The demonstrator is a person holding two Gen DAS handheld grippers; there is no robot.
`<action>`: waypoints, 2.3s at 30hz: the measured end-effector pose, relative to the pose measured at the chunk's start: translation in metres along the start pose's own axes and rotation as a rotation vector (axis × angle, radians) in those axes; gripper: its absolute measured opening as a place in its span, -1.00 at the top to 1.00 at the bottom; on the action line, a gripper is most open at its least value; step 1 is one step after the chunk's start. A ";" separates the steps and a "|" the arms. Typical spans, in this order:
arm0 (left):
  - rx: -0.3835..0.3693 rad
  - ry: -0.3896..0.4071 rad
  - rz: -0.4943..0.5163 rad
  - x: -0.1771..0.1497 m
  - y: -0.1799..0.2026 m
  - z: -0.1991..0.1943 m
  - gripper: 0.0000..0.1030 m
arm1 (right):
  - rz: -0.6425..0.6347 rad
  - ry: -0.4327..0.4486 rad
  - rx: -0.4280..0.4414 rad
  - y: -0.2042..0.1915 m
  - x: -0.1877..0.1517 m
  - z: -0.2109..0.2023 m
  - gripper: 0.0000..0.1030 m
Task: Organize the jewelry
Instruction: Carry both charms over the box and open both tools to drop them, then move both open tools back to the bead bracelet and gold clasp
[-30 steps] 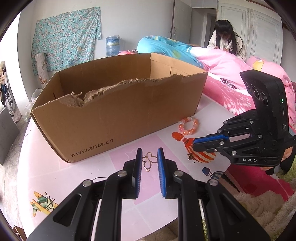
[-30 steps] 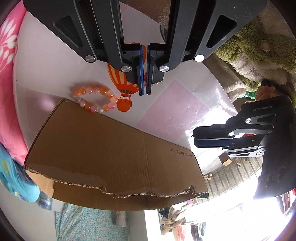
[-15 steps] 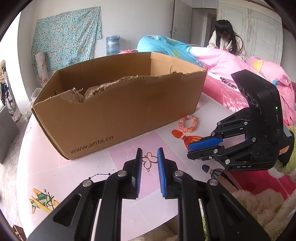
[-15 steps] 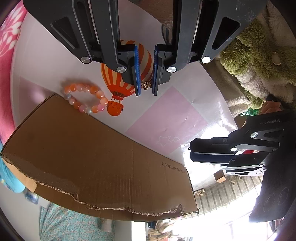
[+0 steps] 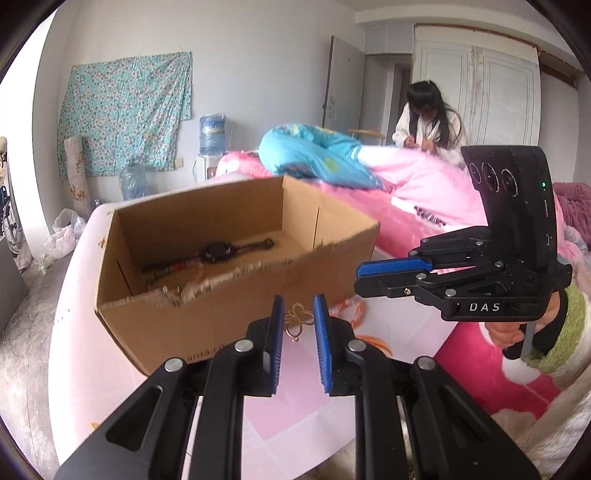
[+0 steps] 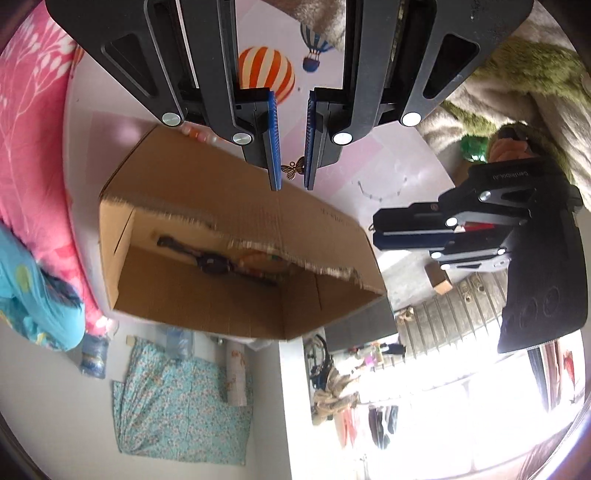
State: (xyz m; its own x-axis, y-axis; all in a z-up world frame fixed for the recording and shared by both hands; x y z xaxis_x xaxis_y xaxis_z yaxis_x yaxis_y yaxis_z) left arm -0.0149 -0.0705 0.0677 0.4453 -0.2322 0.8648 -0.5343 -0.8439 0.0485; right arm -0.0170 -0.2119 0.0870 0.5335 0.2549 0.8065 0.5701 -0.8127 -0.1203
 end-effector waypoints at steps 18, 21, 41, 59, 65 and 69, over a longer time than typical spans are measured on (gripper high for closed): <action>0.082 -0.223 -0.133 0.071 -0.064 0.135 0.29 | 0.262 -0.112 -0.140 0.077 0.053 0.082 0.62; 0.076 -0.181 -0.144 0.070 -0.066 0.125 0.22 | 0.242 -0.034 -0.126 0.073 0.055 0.056 0.61; -0.041 0.007 -0.009 0.019 -0.018 0.003 -0.11 | 0.168 -0.181 -0.137 0.032 -0.058 0.045 0.32; -0.017 -0.144 0.064 -0.055 0.011 0.018 -0.11 | 0.156 -0.142 -0.035 -0.001 -0.051 0.073 0.85; -0.004 -0.172 0.035 -0.062 0.002 0.030 -0.11 | 0.181 -0.118 -0.009 -0.012 -0.050 0.067 0.41; 0.006 -0.182 0.056 -0.065 0.003 0.037 -0.11 | 0.312 -0.091 -0.085 0.023 -0.061 0.046 0.41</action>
State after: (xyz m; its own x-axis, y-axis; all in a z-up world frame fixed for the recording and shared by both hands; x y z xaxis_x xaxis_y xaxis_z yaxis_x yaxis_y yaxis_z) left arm -0.0193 -0.0761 -0.0068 0.5383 -0.3618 0.7612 -0.5573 -0.8303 -0.0005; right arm -0.0076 -0.2223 0.0079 0.7298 0.0300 0.6830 0.3189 -0.8986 -0.3013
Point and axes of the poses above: each gripper's, at about its wrist camera, not at the fingertips, and z roughly the way its jaws point, y to its right, x to its top, the point moved 2 cm from there along z, roughly the way its jaws point, and after that the axes turned 5 degrees about x, right-handed, at the moved point
